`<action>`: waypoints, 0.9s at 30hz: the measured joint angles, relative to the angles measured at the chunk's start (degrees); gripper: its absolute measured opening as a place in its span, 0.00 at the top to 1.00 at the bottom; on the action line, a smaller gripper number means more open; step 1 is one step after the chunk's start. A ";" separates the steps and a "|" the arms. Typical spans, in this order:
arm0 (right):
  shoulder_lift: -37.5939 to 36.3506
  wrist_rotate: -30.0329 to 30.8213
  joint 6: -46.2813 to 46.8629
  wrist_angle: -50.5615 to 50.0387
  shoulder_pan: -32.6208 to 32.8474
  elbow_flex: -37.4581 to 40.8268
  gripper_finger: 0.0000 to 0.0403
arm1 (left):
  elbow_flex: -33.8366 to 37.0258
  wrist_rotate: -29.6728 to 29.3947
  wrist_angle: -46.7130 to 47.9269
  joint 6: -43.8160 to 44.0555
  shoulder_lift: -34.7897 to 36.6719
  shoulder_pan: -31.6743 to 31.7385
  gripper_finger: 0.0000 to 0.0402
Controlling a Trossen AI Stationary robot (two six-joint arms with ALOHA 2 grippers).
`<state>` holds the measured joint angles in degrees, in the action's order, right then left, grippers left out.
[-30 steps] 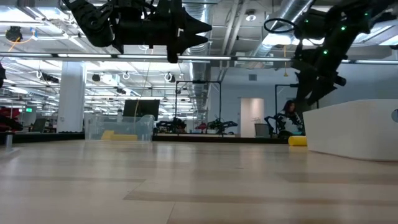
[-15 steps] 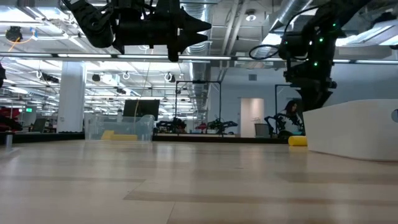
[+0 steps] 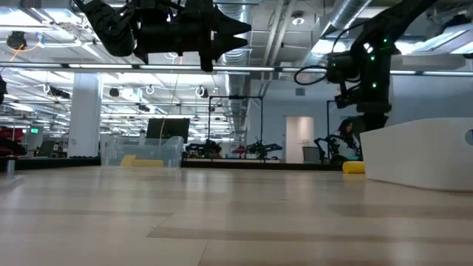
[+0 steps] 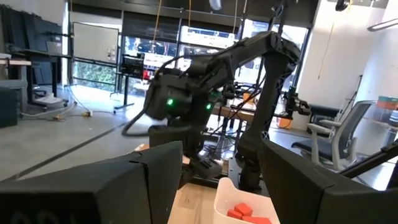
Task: Sort & place blocks by color
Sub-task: Put the yellow block into the transparent bin
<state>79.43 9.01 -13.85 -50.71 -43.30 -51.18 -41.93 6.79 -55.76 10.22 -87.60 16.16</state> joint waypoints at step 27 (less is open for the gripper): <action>3.42 2.70 -5.72 6.27 -4.69 0.01 0.29 | 0.00 0.33 -1.26 -0.09 0.01 0.00 0.50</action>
<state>82.85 11.72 -19.57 -44.45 -47.99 -51.16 -41.93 7.11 -57.02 10.13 -87.59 16.17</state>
